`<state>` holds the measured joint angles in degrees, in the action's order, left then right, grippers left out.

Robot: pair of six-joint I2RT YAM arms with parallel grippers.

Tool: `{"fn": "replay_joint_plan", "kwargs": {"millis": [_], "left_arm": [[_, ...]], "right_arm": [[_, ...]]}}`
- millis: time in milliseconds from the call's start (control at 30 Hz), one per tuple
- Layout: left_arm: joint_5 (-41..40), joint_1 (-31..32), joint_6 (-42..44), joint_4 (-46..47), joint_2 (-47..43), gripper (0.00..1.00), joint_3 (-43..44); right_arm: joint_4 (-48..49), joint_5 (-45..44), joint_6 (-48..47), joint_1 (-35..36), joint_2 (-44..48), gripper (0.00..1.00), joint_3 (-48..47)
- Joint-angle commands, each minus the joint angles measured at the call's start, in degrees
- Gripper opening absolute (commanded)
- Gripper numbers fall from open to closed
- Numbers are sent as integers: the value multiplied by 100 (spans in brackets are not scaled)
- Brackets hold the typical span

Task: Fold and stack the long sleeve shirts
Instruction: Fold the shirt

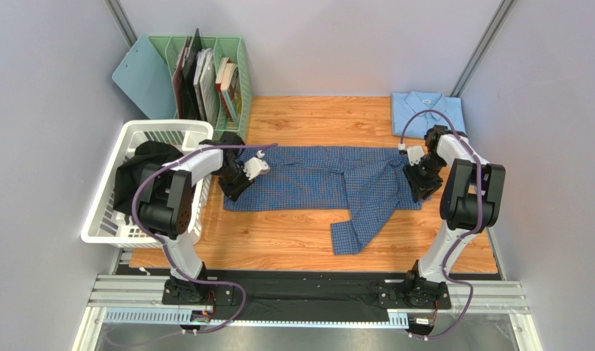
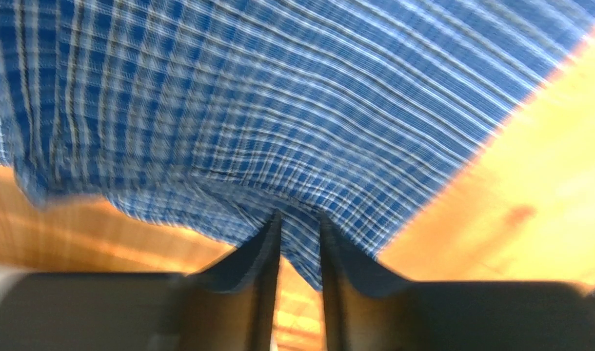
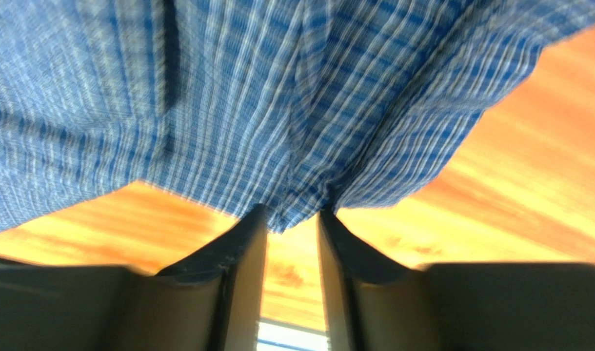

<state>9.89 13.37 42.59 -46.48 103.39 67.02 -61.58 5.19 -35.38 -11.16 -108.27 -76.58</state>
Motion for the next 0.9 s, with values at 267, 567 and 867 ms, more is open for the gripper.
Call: {"fn": "replay_joint_plan", "kwargs": {"millis": [267, 567, 867], "left_arm": [[2921, -53, 119, -265, -2718, 75, 47], [3642, -53, -111, 60, -3702, 84, -592], [3775, -53, 136, -45, -4239, 84, -963]], "right_arm": [[-665, 2013, -1744, 1034, 3046, 54, 1099], [962, 703, -1841, 3918, 4183, 52, 3262], [1991, -70, -1806, 4816, 3288, 36, 3721]]}}
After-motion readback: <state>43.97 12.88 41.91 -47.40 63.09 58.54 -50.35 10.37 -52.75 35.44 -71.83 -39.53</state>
